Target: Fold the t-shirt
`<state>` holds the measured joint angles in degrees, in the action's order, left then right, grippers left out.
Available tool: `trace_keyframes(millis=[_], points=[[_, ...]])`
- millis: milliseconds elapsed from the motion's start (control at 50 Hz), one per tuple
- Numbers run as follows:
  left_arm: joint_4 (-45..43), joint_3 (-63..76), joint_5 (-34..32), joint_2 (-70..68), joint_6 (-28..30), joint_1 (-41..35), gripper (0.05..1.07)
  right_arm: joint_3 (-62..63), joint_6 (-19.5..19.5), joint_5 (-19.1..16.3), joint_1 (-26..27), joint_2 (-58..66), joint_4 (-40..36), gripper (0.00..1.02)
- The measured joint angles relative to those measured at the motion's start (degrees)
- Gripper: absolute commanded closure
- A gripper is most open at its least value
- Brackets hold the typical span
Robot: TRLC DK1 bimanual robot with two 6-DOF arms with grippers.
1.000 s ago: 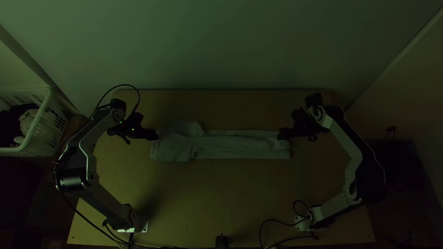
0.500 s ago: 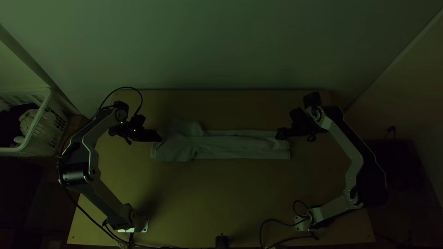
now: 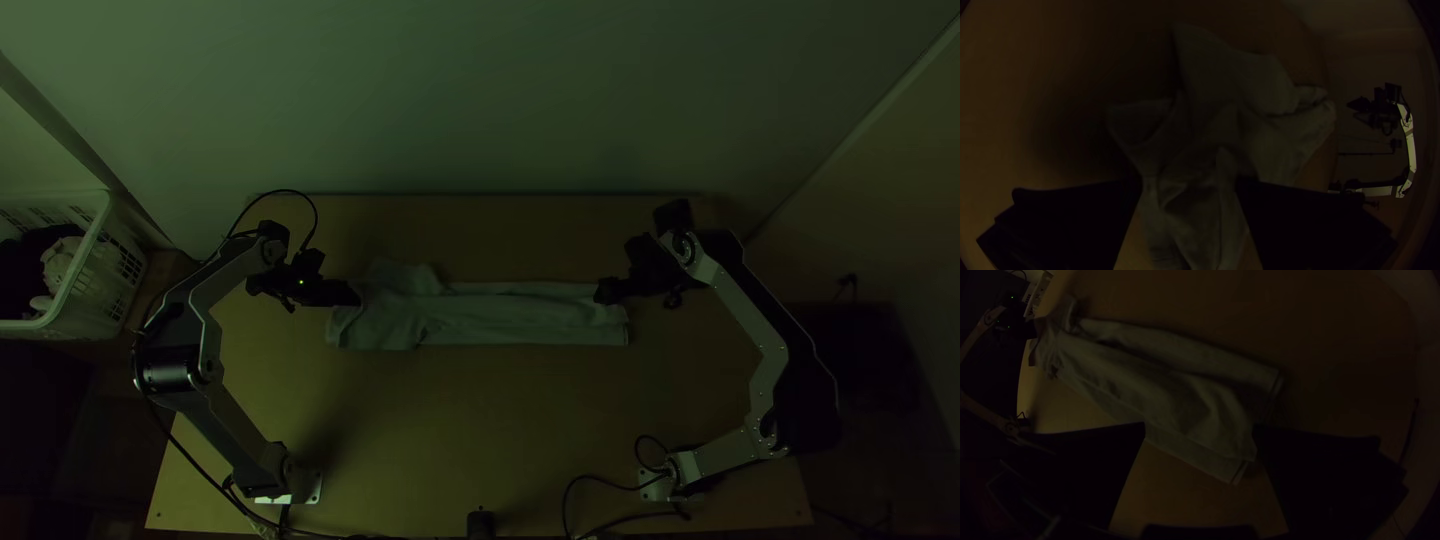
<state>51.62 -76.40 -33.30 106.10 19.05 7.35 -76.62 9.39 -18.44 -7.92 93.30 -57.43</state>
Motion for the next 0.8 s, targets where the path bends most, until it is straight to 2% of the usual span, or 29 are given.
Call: trace_keyframes(millis=[80, 240, 260, 540, 800], points=[[-1.66, 0.39, -0.20, 0.02, -1.16, -1.25, 0.56, 0.15, -0.02, 0.46, -0.48, -0.04, 0.00, 0.04], [-4.48, 1.22, -0.42, 0.09, -2.67, -3.02, 1.03, 0.15, -0.02, 0.63, -0.87, -0.24, 0.00, 0.04], [-4.70, 1.27, -0.42, 0.09, -2.93, -3.17, 1.05, 0.15, -0.02, 0.66, -0.87, -0.31, 0.00, 0.04], [-5.25, 1.31, 0.37, -0.94, -9.27, -4.33, 1.04, 0.22, -0.02, 1.03, -0.87, -1.73, 0.00, 0.04], [-2.12, -2.03, 2.34, -8.59, -14.03, -11.54, 1.04, 1.29, -0.37, 1.03, -1.46, -3.89, -0.02, 0.04]])
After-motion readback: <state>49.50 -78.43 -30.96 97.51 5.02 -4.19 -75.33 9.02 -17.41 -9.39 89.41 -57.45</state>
